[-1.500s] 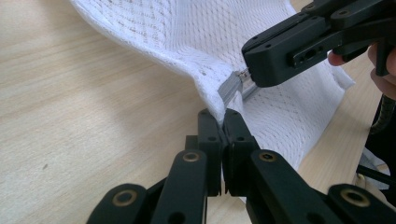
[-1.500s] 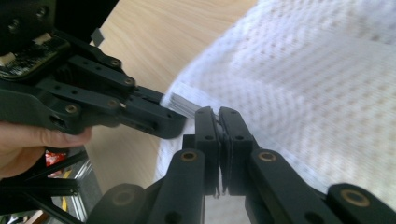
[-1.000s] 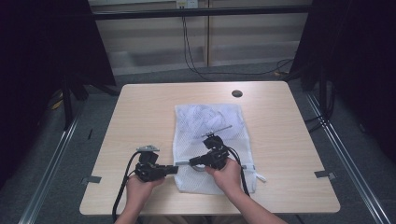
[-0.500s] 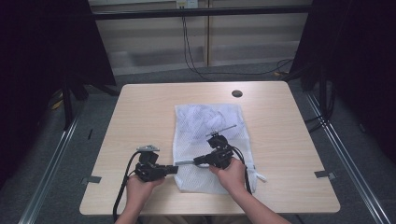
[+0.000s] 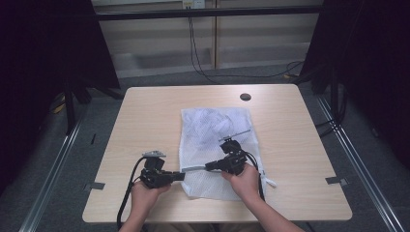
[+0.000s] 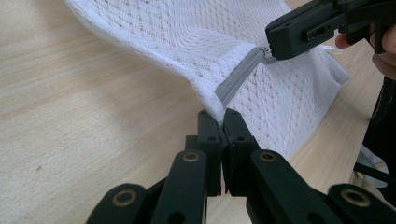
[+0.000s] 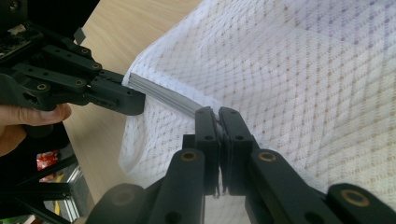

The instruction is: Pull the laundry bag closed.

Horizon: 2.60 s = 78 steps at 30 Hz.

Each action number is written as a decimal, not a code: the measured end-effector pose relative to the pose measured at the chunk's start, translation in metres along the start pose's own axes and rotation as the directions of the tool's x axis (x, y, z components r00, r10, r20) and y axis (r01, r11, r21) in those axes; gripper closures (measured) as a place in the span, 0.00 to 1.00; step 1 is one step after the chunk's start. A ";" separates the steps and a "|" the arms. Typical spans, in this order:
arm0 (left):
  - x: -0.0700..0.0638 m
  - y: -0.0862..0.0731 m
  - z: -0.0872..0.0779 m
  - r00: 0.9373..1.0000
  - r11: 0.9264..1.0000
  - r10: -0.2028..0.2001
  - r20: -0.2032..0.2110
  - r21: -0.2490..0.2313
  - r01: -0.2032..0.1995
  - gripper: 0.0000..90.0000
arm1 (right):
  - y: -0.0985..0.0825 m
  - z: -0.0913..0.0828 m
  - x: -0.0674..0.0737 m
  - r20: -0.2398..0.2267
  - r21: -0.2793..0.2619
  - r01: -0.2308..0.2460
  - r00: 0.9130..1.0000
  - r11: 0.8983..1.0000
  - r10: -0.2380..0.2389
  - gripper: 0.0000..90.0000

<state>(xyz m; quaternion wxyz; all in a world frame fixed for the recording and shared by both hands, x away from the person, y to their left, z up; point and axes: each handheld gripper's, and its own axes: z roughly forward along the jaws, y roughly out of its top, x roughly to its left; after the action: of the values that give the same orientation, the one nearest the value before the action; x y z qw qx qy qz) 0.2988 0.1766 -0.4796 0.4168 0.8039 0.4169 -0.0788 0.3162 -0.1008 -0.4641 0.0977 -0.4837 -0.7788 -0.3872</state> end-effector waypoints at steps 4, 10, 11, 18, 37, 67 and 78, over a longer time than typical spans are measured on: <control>0.002 0.000 -0.001 1.000 1.000 0.006 0.002 0.003 -0.006 0.98 | -0.002 -0.003 -0.005 -0.005 -0.009 -0.011 1.000 1.000 0.011 0.97; 0.000 0.000 0.000 1.000 1.000 -0.003 0.004 0.001 0.003 0.98 | -0.003 -0.003 -0.006 -0.005 -0.010 -0.009 1.000 1.000 0.009 0.97; 0.001 0.000 -0.001 1.000 1.000 0.001 0.007 0.003 -0.001 0.98 | -0.003 -0.003 -0.006 -0.006 -0.009 -0.010 1.000 1.000 0.010 0.97; 0.000 0.000 0.000 1.000 1.000 0.002 -0.001 0.001 -0.002 0.98 | -0.003 -0.004 -0.006 -0.007 -0.007 -0.014 1.000 1.000 0.014 0.97; 0.000 0.000 0.000 1.000 1.000 0.000 0.003 0.002 0.000 0.98 | -0.007 -0.010 -0.013 0.003 -0.011 -0.028 1.000 1.000 0.028 0.97; 0.000 -0.001 -0.001 1.000 1.000 -0.003 0.005 0.009 0.003 0.98 | -0.014 -0.025 -0.027 0.019 -0.022 -0.050 0.999 0.999 0.050 0.97; 0.000 -0.001 0.001 1.000 1.000 -0.010 0.009 0.004 0.010 0.98 | -0.016 -0.030 -0.030 0.015 -0.029 -0.055 0.998 0.998 0.056 0.97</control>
<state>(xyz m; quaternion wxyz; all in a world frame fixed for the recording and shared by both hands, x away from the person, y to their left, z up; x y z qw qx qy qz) 0.2983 0.1764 -0.4804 0.4167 0.8022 0.4191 -0.0851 0.3117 -0.1459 -0.4679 0.0954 -0.5095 -0.7601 -0.3918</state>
